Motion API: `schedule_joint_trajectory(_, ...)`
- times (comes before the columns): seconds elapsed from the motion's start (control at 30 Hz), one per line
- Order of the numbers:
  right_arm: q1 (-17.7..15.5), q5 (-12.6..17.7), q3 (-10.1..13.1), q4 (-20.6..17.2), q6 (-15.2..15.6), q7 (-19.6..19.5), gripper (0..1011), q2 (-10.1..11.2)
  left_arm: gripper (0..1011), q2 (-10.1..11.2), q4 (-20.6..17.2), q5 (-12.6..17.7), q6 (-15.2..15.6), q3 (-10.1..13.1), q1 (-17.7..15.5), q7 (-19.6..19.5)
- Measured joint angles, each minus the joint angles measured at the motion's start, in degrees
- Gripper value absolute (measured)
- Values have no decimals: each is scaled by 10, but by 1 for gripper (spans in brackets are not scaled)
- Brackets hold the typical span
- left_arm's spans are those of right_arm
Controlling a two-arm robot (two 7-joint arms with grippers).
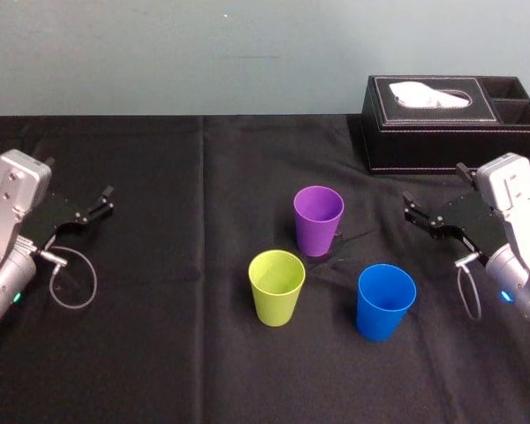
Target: Stack the three plastic cups sequentially using one hand.
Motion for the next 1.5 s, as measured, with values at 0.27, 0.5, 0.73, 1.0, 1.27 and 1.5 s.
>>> schedule_joint_trajectory(0.27, 0, 0, 0, 0, 0, 0, 1000, 0, 1011, 0, 0, 0, 0, 0, 0, 0)
schedule_joint_trajectory(0.5, 0, 0, 0, 0, 0, 0, 1000, 0, 1011, 0, 0, 0, 0, 0, 0, 0)
schedule_joint_trajectory(0.73, 0, 0, 0, 0, 0, 0, 1000, 0, 1011, 0, 0, 0, 0, 0, 0, 0)
schedule_joint_trajectory(1.0, 0, 0, 0, 0, 0, 0, 1000, 0, 1011, 0, 0, 0, 0, 0, 0, 0)
schedule_joint_trajectory(1.27, 0, 0, 0, 0, 0, 0, 1000, 0, 1011, 0, 0, 0, 0, 0, 0, 0)
schedule_joint_trajectory(1.5, -3, 0, 7, 0, -1, 2, 1000, -3, 1011, 0, 0, 0, 0, 0, 0, 0)
